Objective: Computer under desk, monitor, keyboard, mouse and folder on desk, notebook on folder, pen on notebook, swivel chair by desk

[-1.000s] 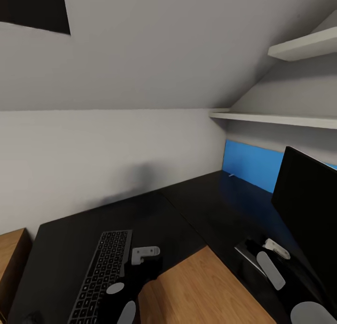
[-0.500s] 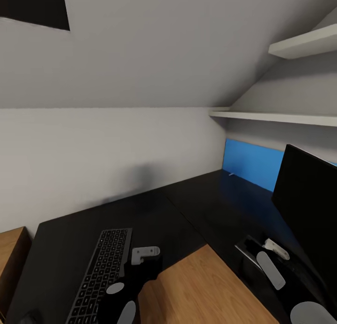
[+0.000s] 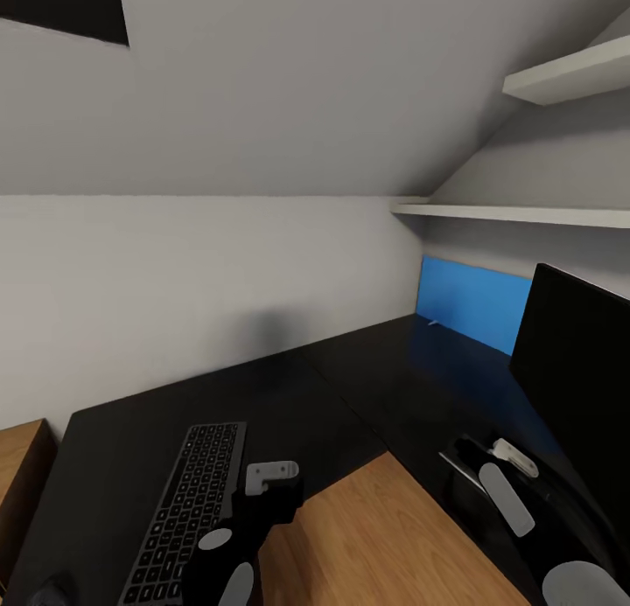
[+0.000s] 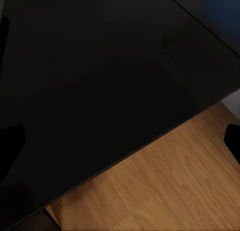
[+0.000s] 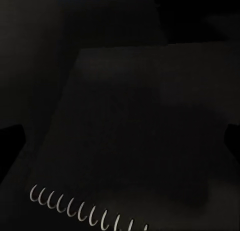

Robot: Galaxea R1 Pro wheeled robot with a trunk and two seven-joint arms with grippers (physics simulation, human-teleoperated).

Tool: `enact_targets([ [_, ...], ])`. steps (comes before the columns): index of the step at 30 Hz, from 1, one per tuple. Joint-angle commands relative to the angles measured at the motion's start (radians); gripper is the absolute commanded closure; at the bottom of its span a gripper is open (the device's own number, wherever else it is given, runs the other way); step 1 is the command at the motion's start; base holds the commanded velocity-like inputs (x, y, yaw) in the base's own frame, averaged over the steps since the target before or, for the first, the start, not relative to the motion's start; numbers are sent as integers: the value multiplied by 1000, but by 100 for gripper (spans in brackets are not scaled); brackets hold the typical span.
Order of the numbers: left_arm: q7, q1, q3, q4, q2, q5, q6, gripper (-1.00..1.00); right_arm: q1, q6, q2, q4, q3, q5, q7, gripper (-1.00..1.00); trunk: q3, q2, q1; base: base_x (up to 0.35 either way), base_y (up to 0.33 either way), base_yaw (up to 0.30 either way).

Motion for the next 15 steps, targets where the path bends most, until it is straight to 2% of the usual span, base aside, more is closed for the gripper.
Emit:
enact_targets([
  [1,10,-1,-1,-1,0,11,2,-100,0,2,-1,54,5,-17,-7,-100,-1,-1,0,0,0,0],
  [11,10,-1,1,-1,4,11,3,-100,0,2,-1,54,5,-18,-7,-100,-1,-1,0,0,0,1],
  [15,10,-1,2,0,6,11,3,-100,0,2,-1,55,6,-18,-7,-100,-1,-1,0,0,0,102],
])
